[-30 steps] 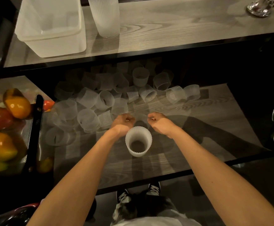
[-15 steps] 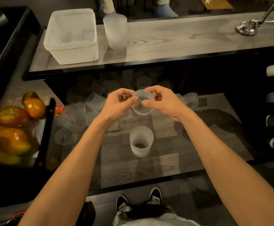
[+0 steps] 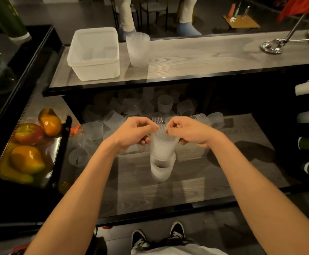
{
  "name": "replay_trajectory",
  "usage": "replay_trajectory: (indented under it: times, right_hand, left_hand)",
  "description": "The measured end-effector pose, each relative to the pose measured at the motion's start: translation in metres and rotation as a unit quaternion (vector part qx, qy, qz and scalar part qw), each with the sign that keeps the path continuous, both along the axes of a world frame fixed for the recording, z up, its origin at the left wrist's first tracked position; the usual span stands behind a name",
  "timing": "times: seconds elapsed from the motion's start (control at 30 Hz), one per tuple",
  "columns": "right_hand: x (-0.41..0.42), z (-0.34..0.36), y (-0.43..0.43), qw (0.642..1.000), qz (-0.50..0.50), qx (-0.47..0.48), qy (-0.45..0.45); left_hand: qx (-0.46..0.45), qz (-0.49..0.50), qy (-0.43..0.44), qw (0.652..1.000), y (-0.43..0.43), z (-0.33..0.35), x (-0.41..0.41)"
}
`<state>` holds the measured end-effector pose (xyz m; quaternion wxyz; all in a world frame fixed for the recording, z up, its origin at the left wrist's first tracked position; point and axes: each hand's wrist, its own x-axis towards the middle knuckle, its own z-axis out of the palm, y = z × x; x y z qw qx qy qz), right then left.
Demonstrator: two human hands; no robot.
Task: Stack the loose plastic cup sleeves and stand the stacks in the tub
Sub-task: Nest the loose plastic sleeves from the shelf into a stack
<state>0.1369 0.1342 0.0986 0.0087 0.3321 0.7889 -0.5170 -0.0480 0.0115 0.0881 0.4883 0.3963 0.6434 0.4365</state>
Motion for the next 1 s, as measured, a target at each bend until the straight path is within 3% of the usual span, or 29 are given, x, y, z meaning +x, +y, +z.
replay_trajectory:
  times: [0.47,0.6,0.83,1.0]
  right_hand:
    - [0.000,-0.003,-0.009,0.998,0.030,0.031,-0.044]
    - [0.002,-0.012,-0.011,0.993,0.036,0.088,-0.068]
    - [-0.030,-0.004,-0.020,0.974,-0.046,0.219,-0.022]
    - [-0.087,-0.006,-0.047,0.927,0.059,0.367,-0.054]
  left_hand:
    - [0.000,-0.058,0.016,0.998,-0.011,-0.010,0.003]
    - [-0.018,-0.073,0.079,0.994,-0.012,-0.019,0.004]
    - [0.004,0.106,0.123,0.987,-0.020,-0.033,-0.013]
    - [-0.048,0.254,0.116,0.959,-0.039,-0.054,-0.047]
